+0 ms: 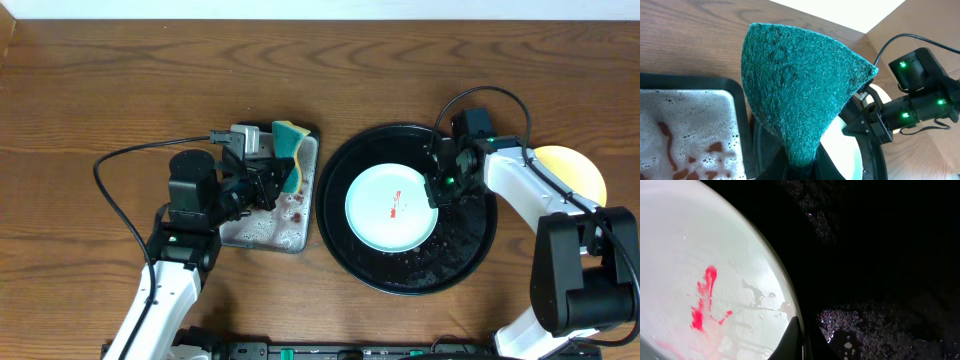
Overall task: Clean dirty plates on tray and stack at the side
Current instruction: 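Lift the green sponge from the grey tray with the left gripper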
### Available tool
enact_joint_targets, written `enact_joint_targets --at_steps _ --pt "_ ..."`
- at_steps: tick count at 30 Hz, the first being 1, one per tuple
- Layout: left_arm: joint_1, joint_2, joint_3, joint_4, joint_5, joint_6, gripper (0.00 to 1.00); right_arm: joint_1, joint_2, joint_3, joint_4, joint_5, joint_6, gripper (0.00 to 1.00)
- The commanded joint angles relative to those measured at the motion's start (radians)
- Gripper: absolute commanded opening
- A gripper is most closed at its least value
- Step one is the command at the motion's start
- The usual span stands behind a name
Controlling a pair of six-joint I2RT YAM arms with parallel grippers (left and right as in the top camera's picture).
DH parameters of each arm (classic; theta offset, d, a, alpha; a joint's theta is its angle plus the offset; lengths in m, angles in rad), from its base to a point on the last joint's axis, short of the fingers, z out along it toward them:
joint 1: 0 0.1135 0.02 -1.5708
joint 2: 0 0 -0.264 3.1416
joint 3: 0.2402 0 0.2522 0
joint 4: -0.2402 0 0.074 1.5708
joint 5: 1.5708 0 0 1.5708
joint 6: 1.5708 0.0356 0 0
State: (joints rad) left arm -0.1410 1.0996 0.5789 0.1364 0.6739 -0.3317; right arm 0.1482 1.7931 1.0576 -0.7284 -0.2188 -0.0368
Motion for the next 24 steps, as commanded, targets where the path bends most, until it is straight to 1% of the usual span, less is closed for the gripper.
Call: enact_joint_targets --at_steps 1,12,16,24 --pt "0.001 0.010 0.001 0.008 -0.006 0.025 0.07 0.007 0.010 -0.002 0.003 0.020 -0.005 0.01" --pt "0.001 0.017 0.001 0.008 -0.014 0.034 0.07 0.007 0.010 -0.002 0.003 0.020 -0.005 0.01" --pt "0.001 0.017 0.001 0.000 -0.047 0.047 0.08 0.009 0.010 -0.002 0.003 0.020 -0.005 0.01" --pt "0.001 0.017 0.001 -0.018 -0.058 0.051 0.08 0.010 0.010 -0.002 0.011 0.020 -0.005 0.01"
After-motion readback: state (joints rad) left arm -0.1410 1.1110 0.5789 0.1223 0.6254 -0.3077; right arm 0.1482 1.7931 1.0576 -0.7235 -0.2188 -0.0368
